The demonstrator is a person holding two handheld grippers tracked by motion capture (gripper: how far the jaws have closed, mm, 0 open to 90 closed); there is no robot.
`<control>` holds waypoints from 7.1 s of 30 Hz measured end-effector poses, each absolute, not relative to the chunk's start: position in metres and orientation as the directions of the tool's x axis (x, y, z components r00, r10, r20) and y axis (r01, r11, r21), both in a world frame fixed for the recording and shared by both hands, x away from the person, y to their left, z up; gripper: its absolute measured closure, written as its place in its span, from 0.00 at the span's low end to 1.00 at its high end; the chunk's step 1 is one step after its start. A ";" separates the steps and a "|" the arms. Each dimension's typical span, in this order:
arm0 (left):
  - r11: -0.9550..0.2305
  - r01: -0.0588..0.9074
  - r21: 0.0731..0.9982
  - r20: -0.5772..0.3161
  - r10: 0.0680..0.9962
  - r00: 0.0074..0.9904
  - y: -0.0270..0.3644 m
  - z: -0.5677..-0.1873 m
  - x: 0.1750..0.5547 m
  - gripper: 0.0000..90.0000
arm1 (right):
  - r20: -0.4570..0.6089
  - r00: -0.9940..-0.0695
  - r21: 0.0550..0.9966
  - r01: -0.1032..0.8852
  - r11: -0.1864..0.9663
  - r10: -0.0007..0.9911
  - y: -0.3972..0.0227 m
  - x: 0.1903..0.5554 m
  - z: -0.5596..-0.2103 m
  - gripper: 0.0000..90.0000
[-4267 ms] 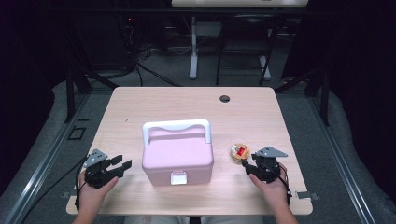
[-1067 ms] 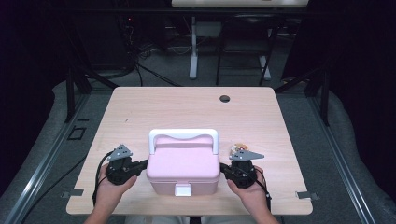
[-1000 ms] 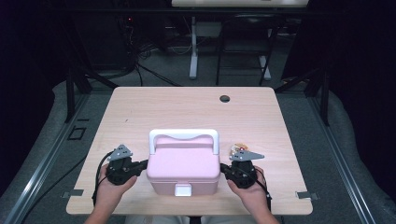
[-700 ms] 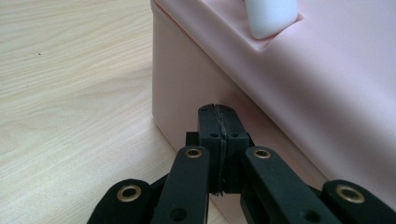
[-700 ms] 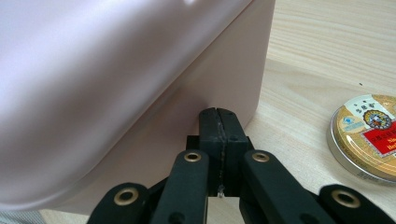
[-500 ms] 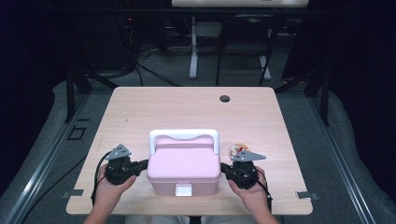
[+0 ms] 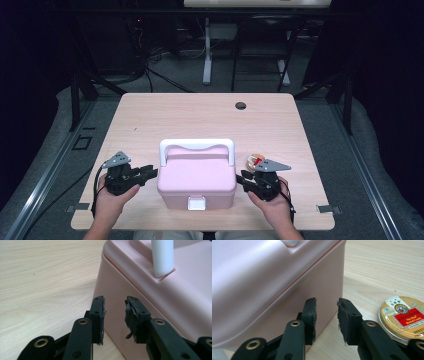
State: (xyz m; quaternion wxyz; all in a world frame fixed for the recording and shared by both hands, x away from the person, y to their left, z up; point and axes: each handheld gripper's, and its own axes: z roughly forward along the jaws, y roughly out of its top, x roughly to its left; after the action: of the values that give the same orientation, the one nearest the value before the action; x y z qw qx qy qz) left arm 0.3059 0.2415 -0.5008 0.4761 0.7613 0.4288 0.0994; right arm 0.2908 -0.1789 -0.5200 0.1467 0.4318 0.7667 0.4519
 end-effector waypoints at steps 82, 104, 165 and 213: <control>-0.372 0.463 0.805 -0.143 0.635 0.759 0.204 -0.444 0.323 0.70 | 0.109 -0.783 0.822 0.417 0.387 0.612 -0.162 0.319 -0.444 0.72; -0.347 0.470 0.812 -0.168 0.631 0.757 0.209 -0.445 0.317 0.82 | 0.104 -0.785 0.835 0.403 0.375 0.611 -0.165 0.315 -0.445 0.83; -0.337 0.492 0.803 -0.169 0.662 0.730 0.235 -0.438 0.311 1.00 | 0.253 -0.743 0.860 0.466 0.208 0.619 -0.172 0.320 -0.428 0.84; -0.416 0.437 0.797 -0.172 0.537 0.826 0.207 -0.453 0.282 1.00 | 0.265 -0.737 0.866 0.466 0.182 0.622 -0.173 0.322 -0.429 0.83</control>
State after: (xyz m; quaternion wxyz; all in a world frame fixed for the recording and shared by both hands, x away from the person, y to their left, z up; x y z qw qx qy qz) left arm 0.2824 0.2072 -0.4528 0.4556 0.8398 0.2901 0.0548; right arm 0.3216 -0.1731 -0.4286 0.0736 0.3554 0.7652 0.5317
